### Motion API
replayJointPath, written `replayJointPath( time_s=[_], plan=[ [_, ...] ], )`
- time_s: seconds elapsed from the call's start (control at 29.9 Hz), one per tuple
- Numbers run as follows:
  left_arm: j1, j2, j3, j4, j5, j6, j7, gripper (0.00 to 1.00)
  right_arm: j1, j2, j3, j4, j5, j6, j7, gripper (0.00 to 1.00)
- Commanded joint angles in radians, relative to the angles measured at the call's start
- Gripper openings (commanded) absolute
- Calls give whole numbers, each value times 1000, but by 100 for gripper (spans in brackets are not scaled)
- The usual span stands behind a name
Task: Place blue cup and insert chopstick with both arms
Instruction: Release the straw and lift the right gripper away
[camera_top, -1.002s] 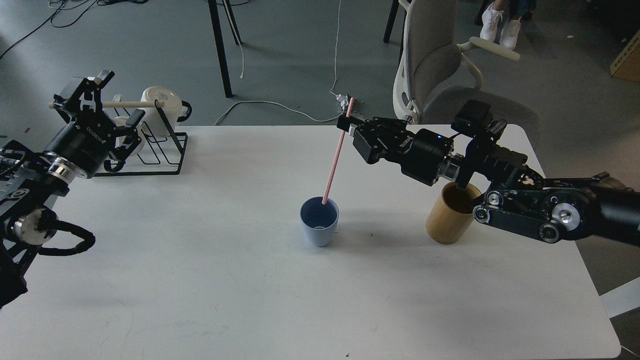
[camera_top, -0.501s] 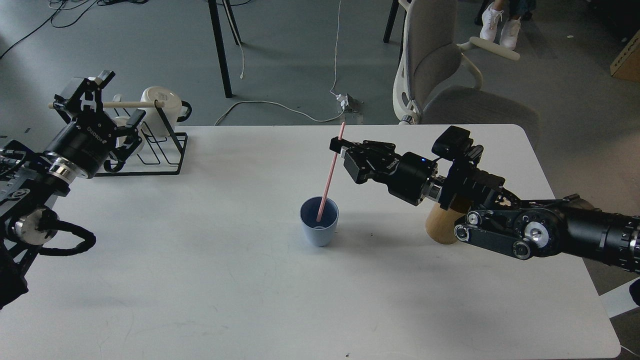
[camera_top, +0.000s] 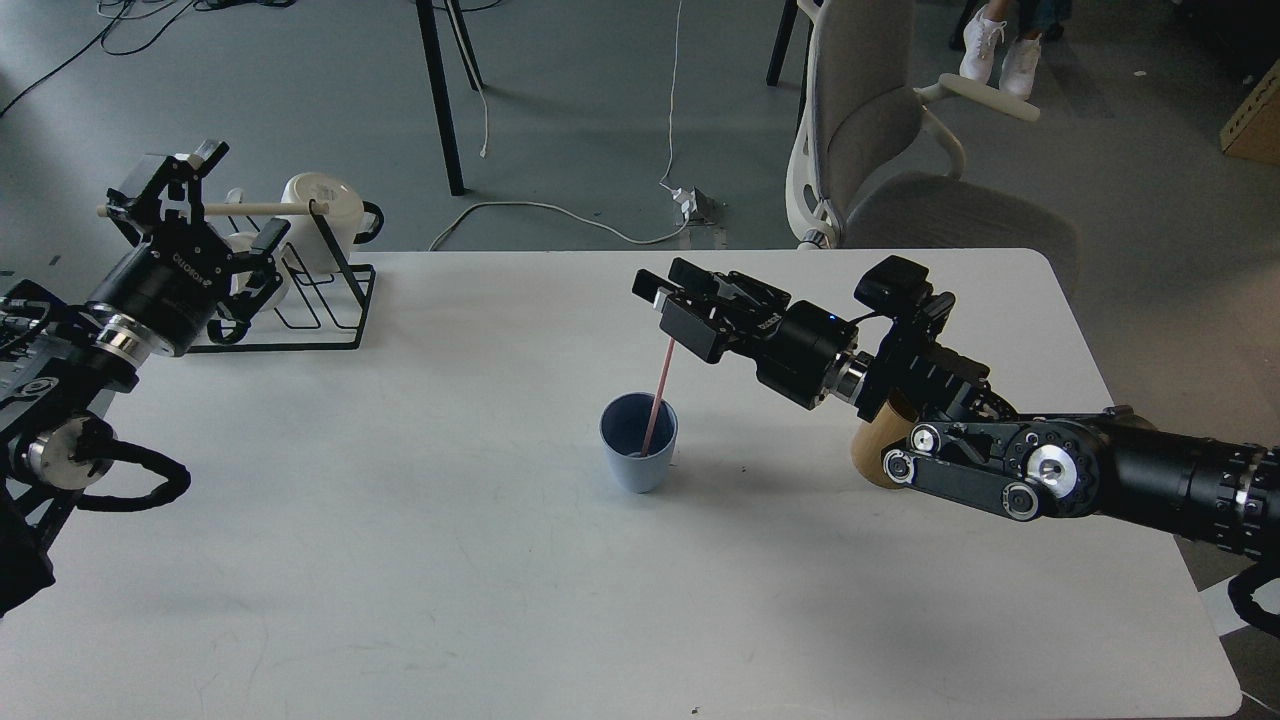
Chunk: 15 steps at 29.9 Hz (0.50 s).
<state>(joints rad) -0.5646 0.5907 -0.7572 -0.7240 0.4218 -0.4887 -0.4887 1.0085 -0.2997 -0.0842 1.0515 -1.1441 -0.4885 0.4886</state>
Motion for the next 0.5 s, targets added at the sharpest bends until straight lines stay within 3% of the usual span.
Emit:
replayJointPath(
  time_s=[0.0, 0.13, 0.33, 0.47],
  plan=[
    [-8, 0, -5, 0, 0, 0, 0, 98, -1, -12, 66, 11, 16, 0, 0, 97],
    [-24, -14, -11, -3, -8, 0, 0, 98, -43, -32, 249, 54, 108, 0, 0, 98],
    [-119, -109, -8, -3, -29, 0, 0, 98, -250, 16, 705, 120, 300, 2, 0, 99],
    [-155, -153, 4, -3, -31, 0, 0, 98, -321, -33, 768, 211, 424, 155, 0, 99]
  ],
)
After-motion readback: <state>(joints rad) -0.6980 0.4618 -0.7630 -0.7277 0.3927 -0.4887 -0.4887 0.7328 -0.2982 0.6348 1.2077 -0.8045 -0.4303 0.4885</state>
